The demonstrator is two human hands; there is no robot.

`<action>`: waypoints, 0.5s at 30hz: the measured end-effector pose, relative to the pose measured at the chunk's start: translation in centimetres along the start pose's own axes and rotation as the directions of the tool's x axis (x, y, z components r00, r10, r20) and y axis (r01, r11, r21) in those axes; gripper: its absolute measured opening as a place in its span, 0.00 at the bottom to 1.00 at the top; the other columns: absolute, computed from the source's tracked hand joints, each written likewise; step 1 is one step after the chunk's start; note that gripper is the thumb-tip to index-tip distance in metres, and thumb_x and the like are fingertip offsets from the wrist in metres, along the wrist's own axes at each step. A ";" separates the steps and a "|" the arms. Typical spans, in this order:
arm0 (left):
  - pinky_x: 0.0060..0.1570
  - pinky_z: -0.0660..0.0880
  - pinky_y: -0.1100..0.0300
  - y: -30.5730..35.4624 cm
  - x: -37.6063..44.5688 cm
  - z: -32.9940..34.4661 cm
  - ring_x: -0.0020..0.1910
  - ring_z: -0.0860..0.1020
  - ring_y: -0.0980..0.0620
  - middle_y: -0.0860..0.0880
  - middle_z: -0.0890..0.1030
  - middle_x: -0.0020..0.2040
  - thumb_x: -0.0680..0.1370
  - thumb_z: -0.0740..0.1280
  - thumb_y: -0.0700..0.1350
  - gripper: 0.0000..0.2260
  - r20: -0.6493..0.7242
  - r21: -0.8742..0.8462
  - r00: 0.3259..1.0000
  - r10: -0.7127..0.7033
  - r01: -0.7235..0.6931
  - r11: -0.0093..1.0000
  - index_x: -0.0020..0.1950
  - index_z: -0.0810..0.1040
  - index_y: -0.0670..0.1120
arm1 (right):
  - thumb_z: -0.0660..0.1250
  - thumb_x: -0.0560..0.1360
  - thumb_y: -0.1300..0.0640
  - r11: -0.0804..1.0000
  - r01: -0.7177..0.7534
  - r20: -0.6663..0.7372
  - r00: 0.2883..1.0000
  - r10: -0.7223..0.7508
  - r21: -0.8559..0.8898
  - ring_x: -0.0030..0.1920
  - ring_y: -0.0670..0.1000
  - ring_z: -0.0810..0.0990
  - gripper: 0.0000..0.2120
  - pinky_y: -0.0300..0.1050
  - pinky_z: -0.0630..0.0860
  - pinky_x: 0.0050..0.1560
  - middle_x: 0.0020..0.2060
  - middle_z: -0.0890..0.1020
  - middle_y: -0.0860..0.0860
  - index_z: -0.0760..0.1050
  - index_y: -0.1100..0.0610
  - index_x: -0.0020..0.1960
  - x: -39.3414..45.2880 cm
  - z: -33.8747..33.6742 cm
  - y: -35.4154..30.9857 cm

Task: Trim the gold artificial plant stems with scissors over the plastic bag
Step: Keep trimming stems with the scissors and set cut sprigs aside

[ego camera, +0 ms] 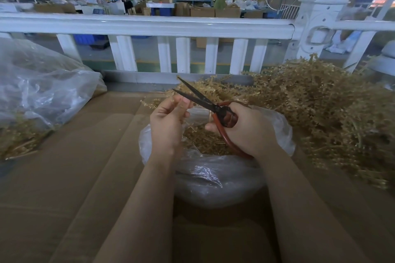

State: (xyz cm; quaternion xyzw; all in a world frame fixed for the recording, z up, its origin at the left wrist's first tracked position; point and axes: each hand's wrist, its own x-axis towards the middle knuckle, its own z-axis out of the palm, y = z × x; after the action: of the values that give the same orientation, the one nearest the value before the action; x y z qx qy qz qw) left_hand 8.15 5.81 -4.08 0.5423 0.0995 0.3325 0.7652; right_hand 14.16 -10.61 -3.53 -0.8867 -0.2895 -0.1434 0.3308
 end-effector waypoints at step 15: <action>0.35 0.73 0.71 0.6 -0.5 0.0 0.34 0.78 0.63 0.55 0.84 0.38 0.75 0.72 0.40 0.05 0.037 -0.038 0.999 -0.029 0.030 0.999 0.41 0.82 0.49 | 0.65 0.64 0.22 0.999 0.031 -0.019 0.999 -0.031 -0.023 0.35 0.36 0.75 0.20 0.34 0.66 0.32 0.32 0.77 0.36 0.72 0.37 0.43 -0.2 -0.1 0.2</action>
State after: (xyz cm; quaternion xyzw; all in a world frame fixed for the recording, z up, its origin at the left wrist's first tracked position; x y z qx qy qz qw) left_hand 7.54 5.60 -3.64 0.5318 0.0869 0.3131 0.7821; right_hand 14.08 -10.89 -3.63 -0.8843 -0.2984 -0.1601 0.3213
